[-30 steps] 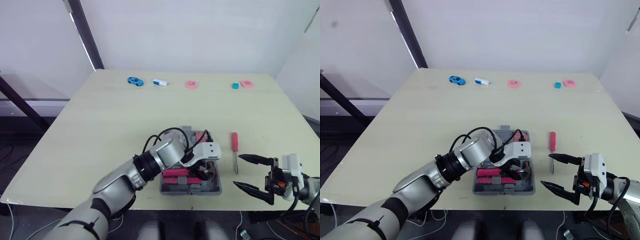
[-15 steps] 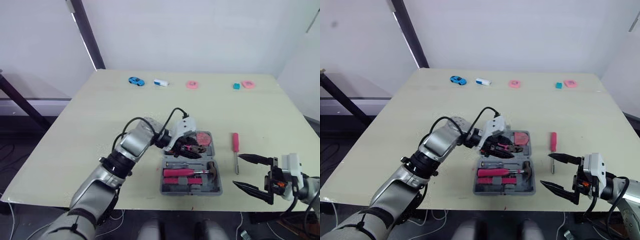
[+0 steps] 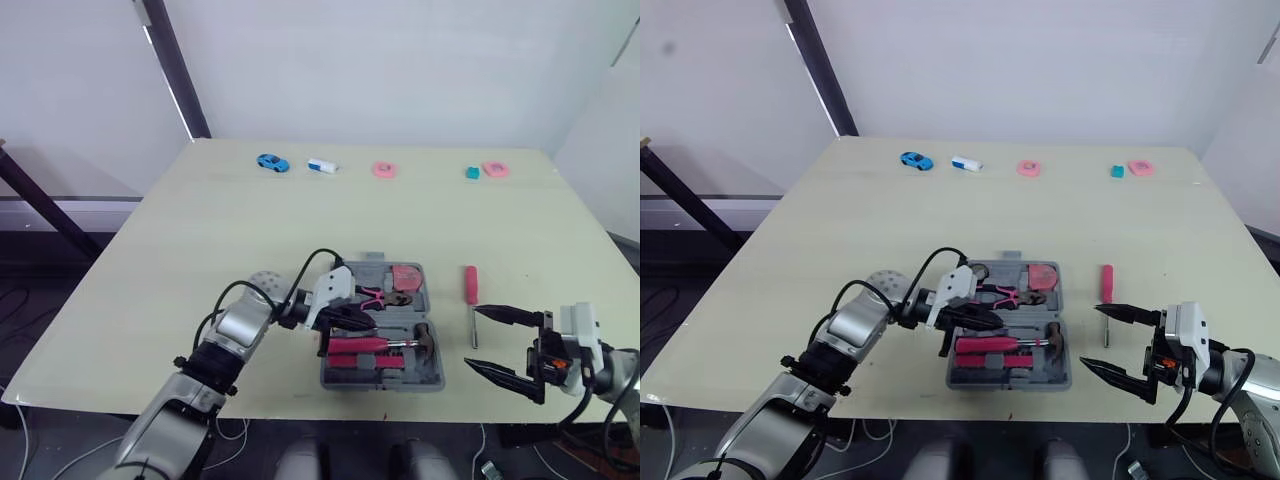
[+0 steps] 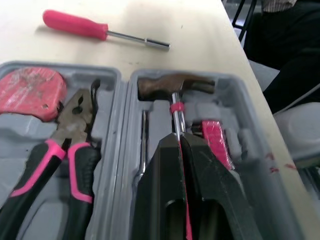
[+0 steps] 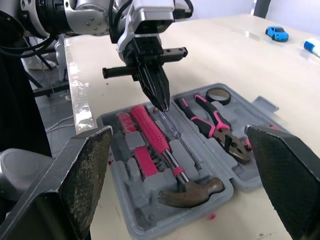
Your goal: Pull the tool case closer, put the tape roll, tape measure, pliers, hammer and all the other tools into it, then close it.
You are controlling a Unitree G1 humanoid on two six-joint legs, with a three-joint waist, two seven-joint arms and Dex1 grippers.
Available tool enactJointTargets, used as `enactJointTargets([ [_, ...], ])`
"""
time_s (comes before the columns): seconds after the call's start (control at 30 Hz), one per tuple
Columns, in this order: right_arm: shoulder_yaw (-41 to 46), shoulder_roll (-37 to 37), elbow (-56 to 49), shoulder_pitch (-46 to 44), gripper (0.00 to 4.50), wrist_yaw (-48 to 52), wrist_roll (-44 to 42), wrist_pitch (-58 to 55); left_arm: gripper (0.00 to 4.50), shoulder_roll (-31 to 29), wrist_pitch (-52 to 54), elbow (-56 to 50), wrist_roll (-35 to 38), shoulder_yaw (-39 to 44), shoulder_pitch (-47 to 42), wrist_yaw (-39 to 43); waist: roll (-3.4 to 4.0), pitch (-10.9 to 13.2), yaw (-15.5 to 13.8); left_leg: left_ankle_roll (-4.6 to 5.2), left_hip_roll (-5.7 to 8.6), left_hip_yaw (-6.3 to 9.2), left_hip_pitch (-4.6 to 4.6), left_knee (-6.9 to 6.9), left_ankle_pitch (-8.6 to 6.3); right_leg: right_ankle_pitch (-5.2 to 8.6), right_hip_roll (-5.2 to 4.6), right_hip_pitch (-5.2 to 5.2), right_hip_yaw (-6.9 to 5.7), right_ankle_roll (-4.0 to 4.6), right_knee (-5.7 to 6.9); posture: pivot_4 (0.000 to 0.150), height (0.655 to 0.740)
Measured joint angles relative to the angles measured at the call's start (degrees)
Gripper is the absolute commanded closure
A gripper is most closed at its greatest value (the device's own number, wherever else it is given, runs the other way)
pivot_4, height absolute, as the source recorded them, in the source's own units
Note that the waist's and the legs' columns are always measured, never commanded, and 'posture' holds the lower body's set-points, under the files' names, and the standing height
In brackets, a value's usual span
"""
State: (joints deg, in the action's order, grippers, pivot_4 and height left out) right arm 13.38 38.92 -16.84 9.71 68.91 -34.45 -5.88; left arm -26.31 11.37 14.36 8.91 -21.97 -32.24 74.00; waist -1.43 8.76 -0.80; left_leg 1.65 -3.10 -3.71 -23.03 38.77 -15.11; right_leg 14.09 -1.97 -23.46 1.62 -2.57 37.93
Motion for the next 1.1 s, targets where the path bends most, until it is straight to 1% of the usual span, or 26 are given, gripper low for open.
enactJointTargets([
  [0.27,0.1,0.0,0.6,0.0,0.0,0.3,0.0,0.0,4.45,3.5,-3.4,6.2,-2.7,-1.6,0.5,0.0,0.01,0.0,0.0,0.0,0.0,0.0,0.01,0.0,0.0,0.0,0.0,0.0,0.0,0.0,0.01,0.15,0.74],
  [0.53,0.5,0.0,1.1,0.7,0.0,0.3,0.1,0.2,4.45,4.1,-10.2,10.6,-6.8,-3.5,0.2,-1.2,0.06,-0.1,0.0,0.0,0.0,0.0,0.06,0.0,0.0,0.0,0.0,0.05,0.0,-0.01,0.0,0.15,0.74],
  [0.6,0.7,0.0,1.0,1.2,0.0,0.1,0.1,0.3,4.45,4.3,-12.8,11.8,-7.9,-4.0,0.0,-1.8,0.1,-0.2,0.0,0.0,0.0,0.02,0.22,0.0,0.0,0.02,0.0,0.22,-0.01,0.03,-0.03,0.15,0.74],
  [0.7,0.7,0.0,1.0,1.8,0.0,-0.4,0.1,0.4,4.45,4.7,-14.1,13.1,-8.5,-4.0,0.1,-2.1,0.24,-0.5,0.0,0.0,0.0,0.02,0.42,0.0,-0.01,0.07,-0.01,0.39,-0.01,0.12,-0.03,0.15,0.74],
  [0.87,0.9,0.0,1.0,2.4,0.0,-0.6,0.1,0.9,4.45,5.3,-14.2,13.6,-8.3,-3.1,1.1,-2.5,0.42,-1.0,0.0,0.01,-0.01,0.03,0.47,0.0,-0.01,0.11,-0.02,0.42,-0.01,0.19,-0.03,0.15,0.74],
  [0.93,0.9,0.0,1.0,2.4,0.0,-0.6,0.1,1.0,4.45,5.5,-12.9,13.1,-6.8,-2.0,1.9,-2.0,0.43,-1.1,0.1,0.01,-0.01,0.03,0.46,0.0,-0.01,0.11,-0.02,0.41,0.0,0.19,-0.02,0.15,0.74],
  [1.0,1.0,0.0,1.0,2.5,0.0,-0.6,0.1,1.1,4.45,5.0,-9.6,11.2,-4.7,-0.7,3.3,-0.9,0.43,-1.0,0.2,0.01,-0.04,0.06,0.4,-0.01,-0.01,0.11,0.0,0.38,-0.03,0.19,-0.02,0.15,0.74],
  [1.1,1.3,0.0,1.1,2.9,0.0,-0.8,0.1,1.2,4.45,2.7,-3.4,5.5,-2.0,0.8,5.9,-0.1,0.44,-1.0,0.3,0.01,-0.06,0.12,0.29,-0.03,-0.01,0.1,0.02,0.29,-0.06,0.17,-0.02,0.15,0.74],
])
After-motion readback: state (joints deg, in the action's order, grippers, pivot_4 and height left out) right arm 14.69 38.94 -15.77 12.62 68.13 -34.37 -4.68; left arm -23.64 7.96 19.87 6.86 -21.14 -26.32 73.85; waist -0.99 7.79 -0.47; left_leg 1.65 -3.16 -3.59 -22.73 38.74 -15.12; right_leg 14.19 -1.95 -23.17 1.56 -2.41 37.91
